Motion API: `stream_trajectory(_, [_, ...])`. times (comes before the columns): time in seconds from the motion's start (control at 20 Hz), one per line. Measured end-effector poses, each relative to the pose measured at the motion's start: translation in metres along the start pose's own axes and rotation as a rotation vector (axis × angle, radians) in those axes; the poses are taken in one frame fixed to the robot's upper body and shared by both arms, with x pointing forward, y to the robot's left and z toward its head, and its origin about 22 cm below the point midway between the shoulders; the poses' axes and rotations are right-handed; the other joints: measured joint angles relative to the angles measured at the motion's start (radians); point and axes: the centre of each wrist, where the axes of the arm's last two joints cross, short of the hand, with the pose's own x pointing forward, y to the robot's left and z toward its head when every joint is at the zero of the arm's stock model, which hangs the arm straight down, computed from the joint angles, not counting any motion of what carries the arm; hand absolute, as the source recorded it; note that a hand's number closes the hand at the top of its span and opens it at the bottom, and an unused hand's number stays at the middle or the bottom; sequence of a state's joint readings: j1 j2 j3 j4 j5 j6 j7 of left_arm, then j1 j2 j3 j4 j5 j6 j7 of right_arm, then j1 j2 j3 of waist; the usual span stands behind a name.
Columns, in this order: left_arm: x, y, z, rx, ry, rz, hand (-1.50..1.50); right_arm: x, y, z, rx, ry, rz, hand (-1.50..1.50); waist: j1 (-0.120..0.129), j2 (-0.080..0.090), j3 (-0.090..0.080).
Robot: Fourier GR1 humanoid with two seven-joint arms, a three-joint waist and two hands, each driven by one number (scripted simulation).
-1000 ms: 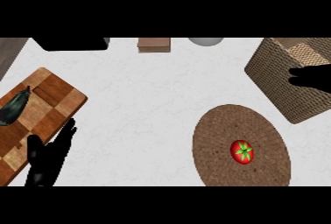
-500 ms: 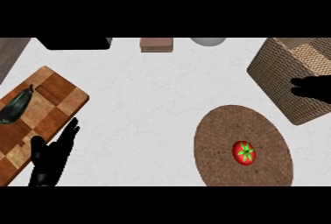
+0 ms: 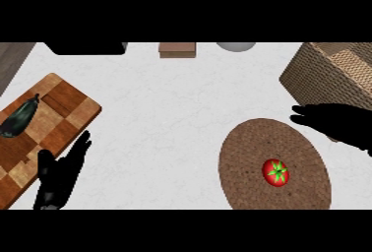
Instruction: Pick the tomato from the placemat and place it in the basket
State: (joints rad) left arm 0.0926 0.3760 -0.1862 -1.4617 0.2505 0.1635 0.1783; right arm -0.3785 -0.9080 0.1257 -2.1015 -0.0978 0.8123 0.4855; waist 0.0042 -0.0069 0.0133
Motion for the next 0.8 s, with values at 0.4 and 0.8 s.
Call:
stream_trajectory(0.4, [-0.001, 0.0, -0.001, -0.004, -0.001, 0.003, 0.0, -0.006, 0.036, -0.023, 0.035, 0.039, 0.034, -1.5, 0.001, -0.001, 0.001])
stream_trajectory(0.8, [0.001, 0.0, 0.001, 0.007, 0.012, -0.004, 0.0, -0.021, 0.07, -0.04, 0.04, 0.046, 0.028, -1.5, 0.0, -0.001, 0.0])
